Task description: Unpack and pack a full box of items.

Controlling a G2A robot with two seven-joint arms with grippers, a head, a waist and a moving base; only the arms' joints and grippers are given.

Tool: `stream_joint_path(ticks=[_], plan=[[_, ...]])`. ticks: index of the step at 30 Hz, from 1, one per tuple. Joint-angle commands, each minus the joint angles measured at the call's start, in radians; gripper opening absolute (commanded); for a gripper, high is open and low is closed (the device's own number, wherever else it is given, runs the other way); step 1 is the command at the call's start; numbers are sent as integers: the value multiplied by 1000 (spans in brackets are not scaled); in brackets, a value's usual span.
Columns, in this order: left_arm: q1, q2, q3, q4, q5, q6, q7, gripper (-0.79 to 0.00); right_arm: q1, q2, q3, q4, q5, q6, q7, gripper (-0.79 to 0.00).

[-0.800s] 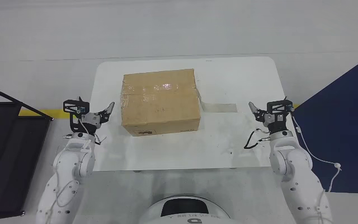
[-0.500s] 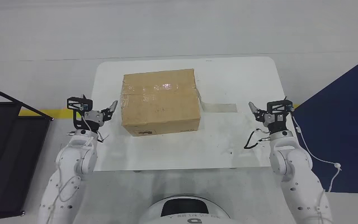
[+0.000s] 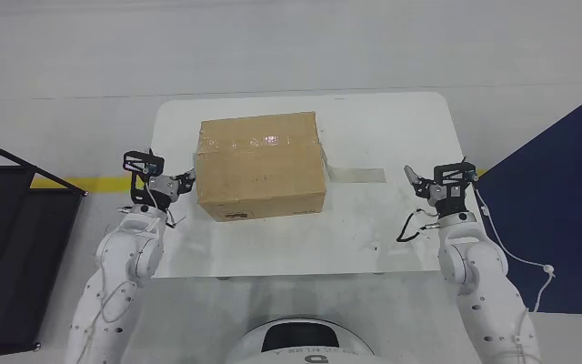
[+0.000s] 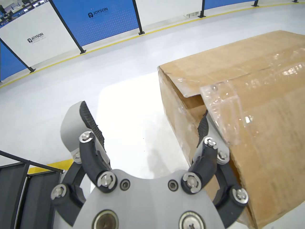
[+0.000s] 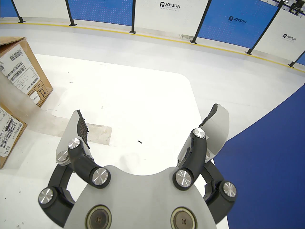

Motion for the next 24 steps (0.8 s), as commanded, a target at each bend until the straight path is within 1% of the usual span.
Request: stream_joint_path(ticks=[1,3,6,8,11,13,16,18,20,22,24], plan=[[5,4,-27,-6,-64,-94,6,0,0,0,0,0,0,0,0,0],[19,11,-67,-10,-128,-215,19,0,0,0,0,0,0,0,0,0],[51,23,-125,-15,-158,-362,44,0,0,0,0,0,0,0,0,0],[78,30,-156,-26,-141,-447,77,0,0,0,0,0,0,0,0,0],[123,38,-189,-37,-74,-539,144,0,0,0,0,0,0,0,0,0],[148,43,-199,-40,7,-564,181,0,0,0,0,0,0,0,0,0],[170,45,-184,-30,105,-544,229,0,0,0,0,0,0,0,0,0],[175,45,-175,-21,123,-536,260,0,0,0,0,0,0,0,0,0],[185,44,-182,-15,86,-541,304,0,0,0,0,0,0,0,0,0],[196,44,-208,-2,13,-546,332,0,0,0,0,0,0,0,0,0],[200,41,-233,7,-62,-506,329,0,0,0,0,0,0,0,0,0]])
